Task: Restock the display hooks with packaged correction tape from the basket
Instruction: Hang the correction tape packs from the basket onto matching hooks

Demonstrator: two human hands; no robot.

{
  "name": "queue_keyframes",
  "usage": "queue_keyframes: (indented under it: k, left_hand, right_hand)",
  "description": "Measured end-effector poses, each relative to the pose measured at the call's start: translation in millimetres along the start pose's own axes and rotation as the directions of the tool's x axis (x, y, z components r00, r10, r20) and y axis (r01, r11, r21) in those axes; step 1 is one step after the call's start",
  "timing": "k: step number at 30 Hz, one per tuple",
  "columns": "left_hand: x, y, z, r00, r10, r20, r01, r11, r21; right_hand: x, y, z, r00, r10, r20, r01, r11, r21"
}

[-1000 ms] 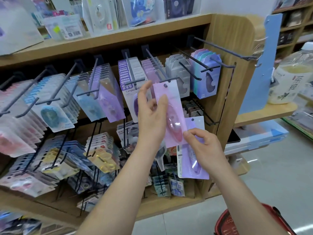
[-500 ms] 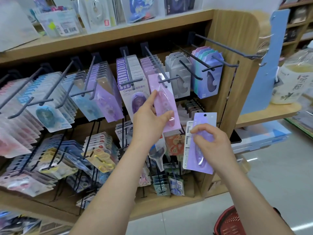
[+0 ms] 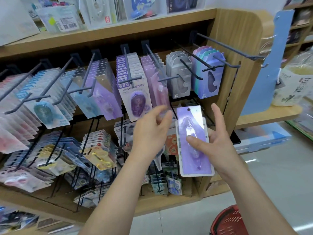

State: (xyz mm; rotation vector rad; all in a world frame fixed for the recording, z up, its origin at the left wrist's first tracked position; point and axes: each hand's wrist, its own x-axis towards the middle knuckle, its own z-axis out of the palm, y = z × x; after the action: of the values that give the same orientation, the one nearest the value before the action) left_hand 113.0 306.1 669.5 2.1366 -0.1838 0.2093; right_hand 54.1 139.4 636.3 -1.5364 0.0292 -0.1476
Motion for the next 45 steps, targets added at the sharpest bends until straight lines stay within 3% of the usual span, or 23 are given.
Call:
queue_keyframes:
  k: [3, 5, 12, 16, 20, 25, 30, 33, 37, 45]
  left_hand:
    - [-16, 8, 5, 0.971, -0.153, 0.184, 0.215, 0.893, -0.395]
    - [-20, 11, 6, 0.959, -0.207, 0.195, 0.281, 0.797, -0.534]
    - [-24, 5, 0, 0.952, -0.285, 0.115, 0.287, 0.689, -0.665]
    - [-29, 4, -3, 0.938, -0.335, 0.083, 0.282, 0.605, -0.745]
    - [-30, 2, -10, 0.911, -0.411, -0.038, 0.221, 0.563, -0.796]
    - [-31, -4, -22, 0.875, -0.467, -0.131, 0.173, 0.553, -0.815]
    - [-41, -16, -48, 0.903, -0.413, -0.121, 0.137, 0.542, -0.829]
    - [-50, -23, -69, 0.886, -0.43, -0.172, 0.115, 0.565, -0.817]
    - [-50, -33, -95, 0.87, -0.416, -0.264, 0.055, 0.614, -0.788]
    - [-9, -35, -131, 0.889, -0.24, -0.39, -0.075, 0.763, -0.642]
  right_hand:
    - [-2, -6, 4, 0.987, -0.026, 0.156, 0.02, 0.999, 0.039]
    - [-3, -8, 8, 0.973, -0.047, 0.227, 0.047, 0.999, 0.005]
    - [-6, -9, 11, 0.951, -0.053, 0.305, 0.068, 0.997, -0.038]
    - [-2, -11, 11, 0.938, -0.04, 0.344, 0.117, 0.971, -0.206]
    - [1, -11, 10, 0.912, 0.012, 0.409, 0.124, 0.944, -0.305]
    - [11, -3, 17, 0.893, 0.031, 0.449, 0.13, 0.937, -0.323]
    - [18, 0, 45, 0.789, 0.02, 0.613, 0.195, 0.939, -0.282]
    - [22, 1, 70, 0.767, 0.01, 0.642, 0.217, 0.937, -0.274]
    - [23, 11, 105, 0.777, -0.023, 0.628, 0.305, 0.888, -0.344]
    - [24, 12, 154, 0.876, -0.114, 0.468, 0.296, 0.894, -0.337]
